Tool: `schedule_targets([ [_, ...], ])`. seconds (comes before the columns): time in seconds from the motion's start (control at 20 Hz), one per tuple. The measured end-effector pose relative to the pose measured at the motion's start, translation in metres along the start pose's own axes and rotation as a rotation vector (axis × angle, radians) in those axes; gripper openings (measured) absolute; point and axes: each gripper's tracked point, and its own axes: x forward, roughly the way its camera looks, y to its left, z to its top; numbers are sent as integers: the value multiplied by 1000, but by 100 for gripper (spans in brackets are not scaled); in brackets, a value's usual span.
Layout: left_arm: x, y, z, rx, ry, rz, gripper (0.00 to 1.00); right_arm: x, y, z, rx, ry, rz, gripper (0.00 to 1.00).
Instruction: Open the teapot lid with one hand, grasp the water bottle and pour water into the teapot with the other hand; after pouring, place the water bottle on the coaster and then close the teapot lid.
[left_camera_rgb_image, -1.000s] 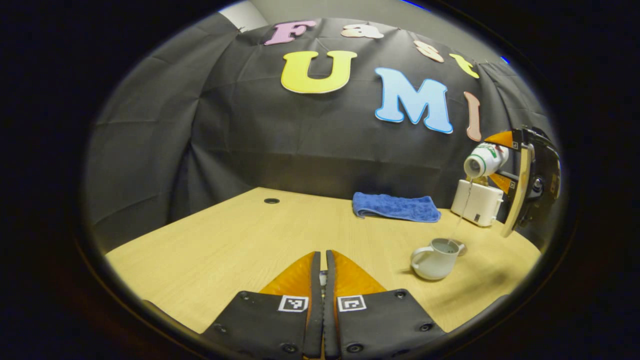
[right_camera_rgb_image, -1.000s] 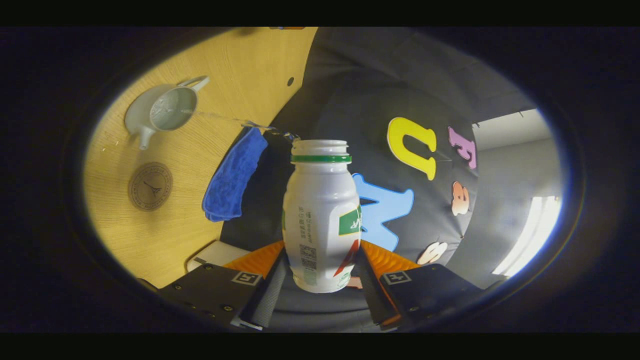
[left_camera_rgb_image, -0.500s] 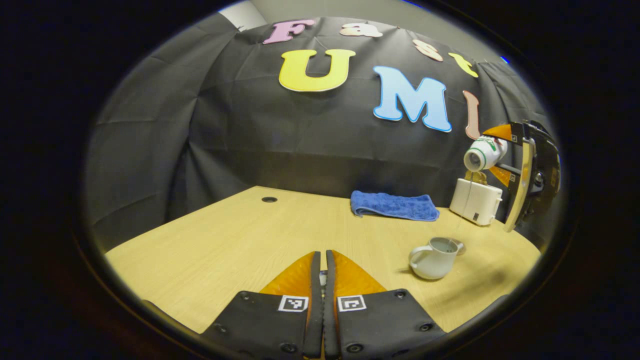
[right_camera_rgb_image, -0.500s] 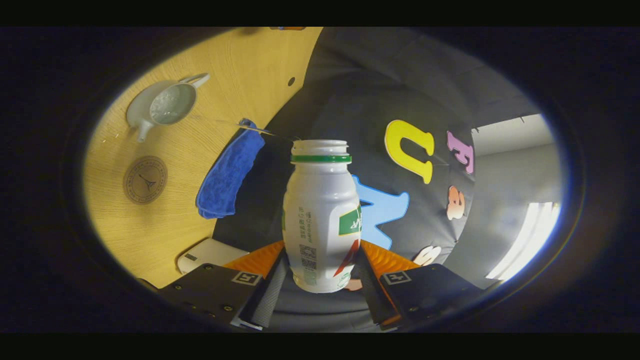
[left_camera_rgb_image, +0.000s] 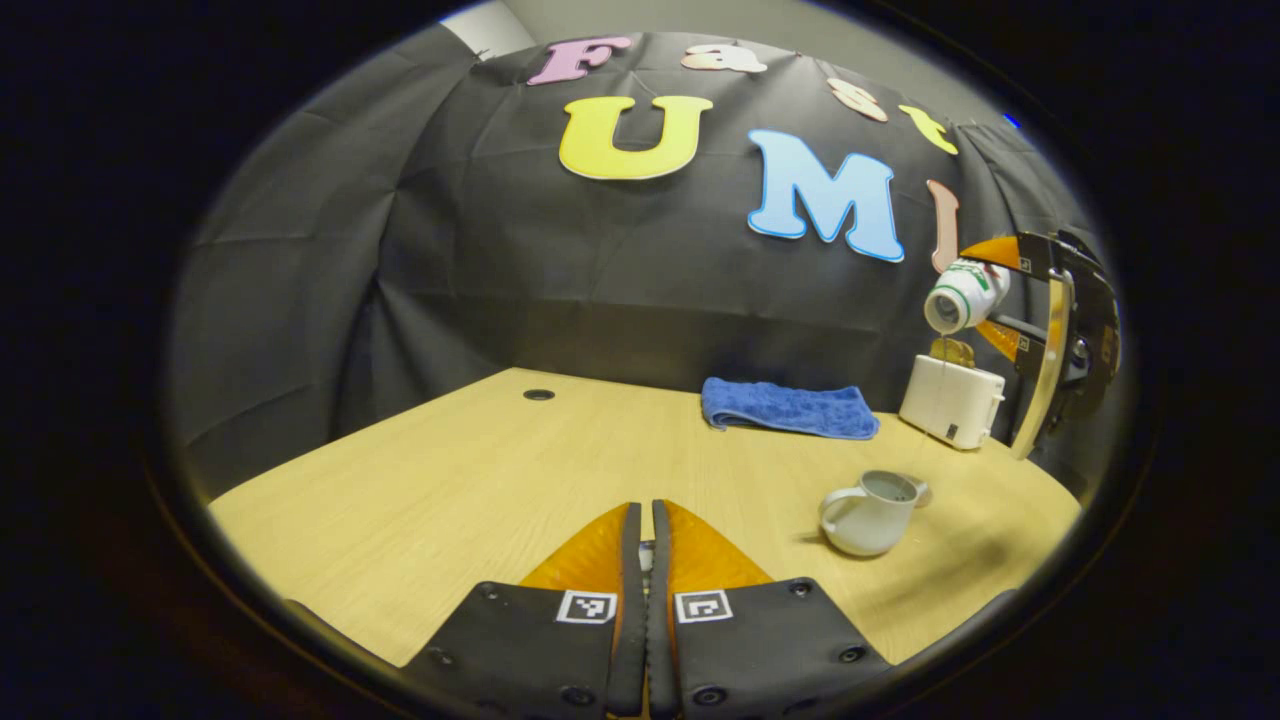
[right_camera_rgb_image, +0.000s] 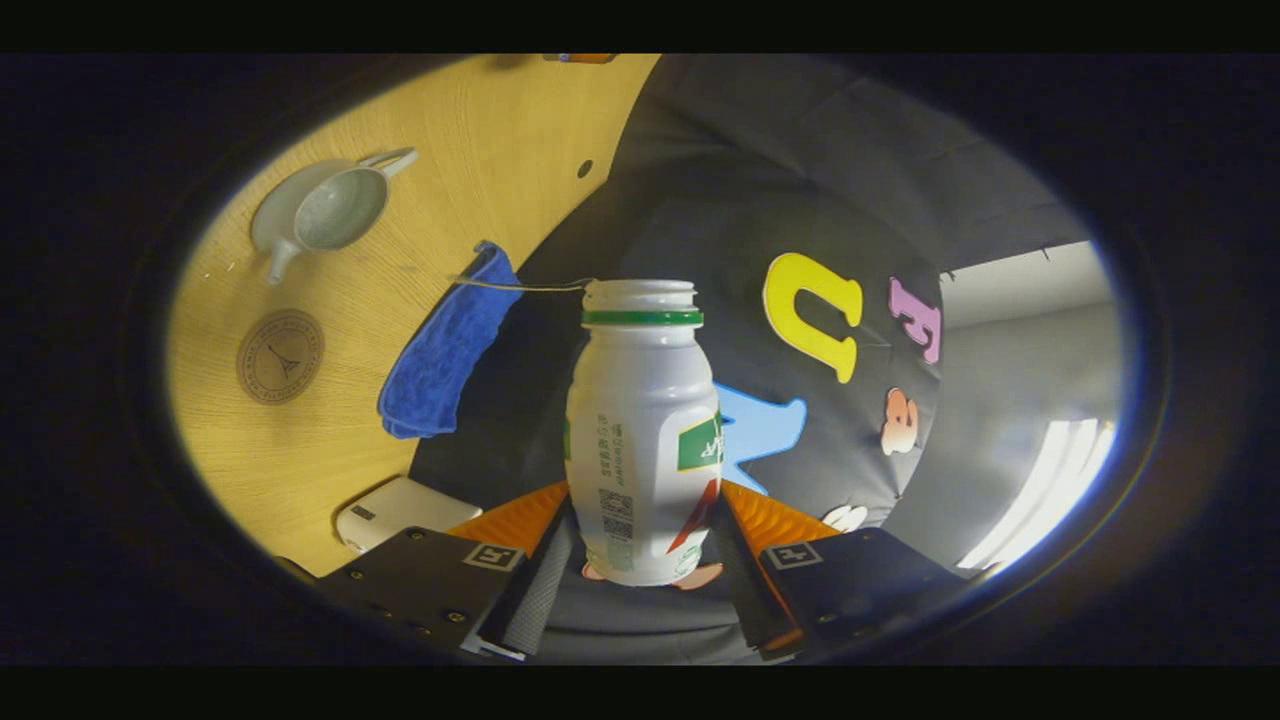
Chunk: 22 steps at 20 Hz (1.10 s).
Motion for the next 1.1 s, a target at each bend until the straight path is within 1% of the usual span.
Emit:
schedule_targets([
  [0.4, 0, -4, -3, -18, 3, -11, 7, 2, 2, 16, 20, -27, 9, 72],
  [0.6, 0, -2, -3, -20, 0, -8, 7, 4, -1, 21, -21, -43, 5, 73],
  [0.65, 1, -1, -3, -20, 0, -7, 11, 4, -3, 22, -32, -47, 2, 73],
  [0.7, 1, 0, -3, -20, -1, -6, 7, 5, -5, 23, -43, -51, -5, 73],
  [0.8, 0, 1, -4, -20, -2, -6, 7, 4, -9, 25, -58, -59, -14, 73],
  [0.85, 0, 2, -3, -20, -2, -5, 11, 3, -10, 26, -62, -63, -18, 73],
  [0.9, 0, 1, -4, -22, -3, -6, 7, 3, -11, 28, -56, -61, -22, 73],
  [0.95, -1, 0, -3, -24, -6, -7, 7, 2, -6, 27, -27, -56, -11, 73],
  [1.0, -1, 0, -1, -27, -8, -11, 11, 1, 6, 27, 23, -45, 15, 72],
  [1.05, -2, -2, 1, -29, -13, -16, 7, -1, 22, 27, 80, -32, 47, 73],
  [1.1, -3, -4, 3, -30, -19, -19, 12, -3, 35, 27, 138, -18, 73, 72],
])
